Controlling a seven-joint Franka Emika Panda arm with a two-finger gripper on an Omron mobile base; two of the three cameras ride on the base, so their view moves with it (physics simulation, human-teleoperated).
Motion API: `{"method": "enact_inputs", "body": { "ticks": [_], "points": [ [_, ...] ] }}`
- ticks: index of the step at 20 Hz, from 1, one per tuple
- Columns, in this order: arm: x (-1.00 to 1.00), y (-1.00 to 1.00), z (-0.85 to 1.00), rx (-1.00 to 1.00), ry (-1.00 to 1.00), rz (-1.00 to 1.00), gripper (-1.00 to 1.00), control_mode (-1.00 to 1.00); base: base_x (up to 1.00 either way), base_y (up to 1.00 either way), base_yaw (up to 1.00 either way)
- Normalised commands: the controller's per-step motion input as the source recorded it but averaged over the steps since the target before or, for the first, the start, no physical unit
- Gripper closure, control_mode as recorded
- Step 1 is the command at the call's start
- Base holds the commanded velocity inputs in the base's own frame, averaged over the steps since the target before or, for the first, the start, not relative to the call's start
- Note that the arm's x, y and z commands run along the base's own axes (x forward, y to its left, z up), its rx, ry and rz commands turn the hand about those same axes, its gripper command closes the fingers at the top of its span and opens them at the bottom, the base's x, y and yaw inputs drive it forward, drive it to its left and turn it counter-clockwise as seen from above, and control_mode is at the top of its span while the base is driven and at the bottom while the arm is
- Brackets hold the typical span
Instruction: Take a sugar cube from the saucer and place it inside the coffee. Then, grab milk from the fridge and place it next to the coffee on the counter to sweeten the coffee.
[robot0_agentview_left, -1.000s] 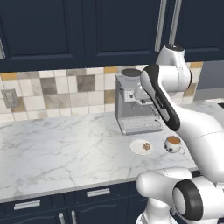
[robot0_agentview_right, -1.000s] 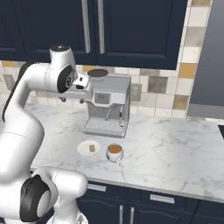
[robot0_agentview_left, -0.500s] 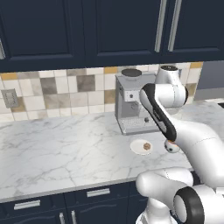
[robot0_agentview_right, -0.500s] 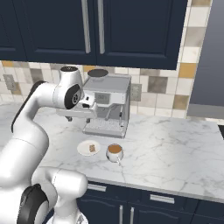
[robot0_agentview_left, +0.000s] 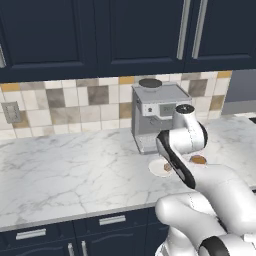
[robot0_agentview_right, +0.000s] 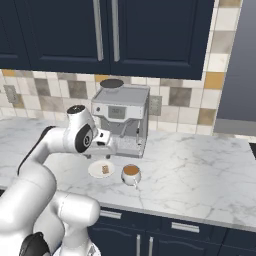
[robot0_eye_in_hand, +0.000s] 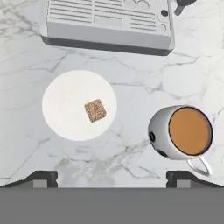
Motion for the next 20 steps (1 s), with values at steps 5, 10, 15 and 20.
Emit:
{"method": "enact_inputs", "body": {
  "ticks": [5, 10, 15, 20],
  "points": [
    [0.08, 0.08, -0.33, 0.00, 0.00, 0.00, -1.00, -1.00, 0.00, 0.00, 0.00],
    [0.26, 0.00, -0.48, 0.06, 0.00, 0.00, -1.00, -1.00, 0.00, 0.00, 0.00],
    [0.10, -0.02, -0.29, 0.00, 0.00, 0.00, -1.00, -1.00, 0.00, 0.00, 0.00],
    [0.21, 0.00, -0.36, 0.04, 0.00, 0.00, -1.00, -1.00, 0.00, 0.00, 0.00]
  ]
}}
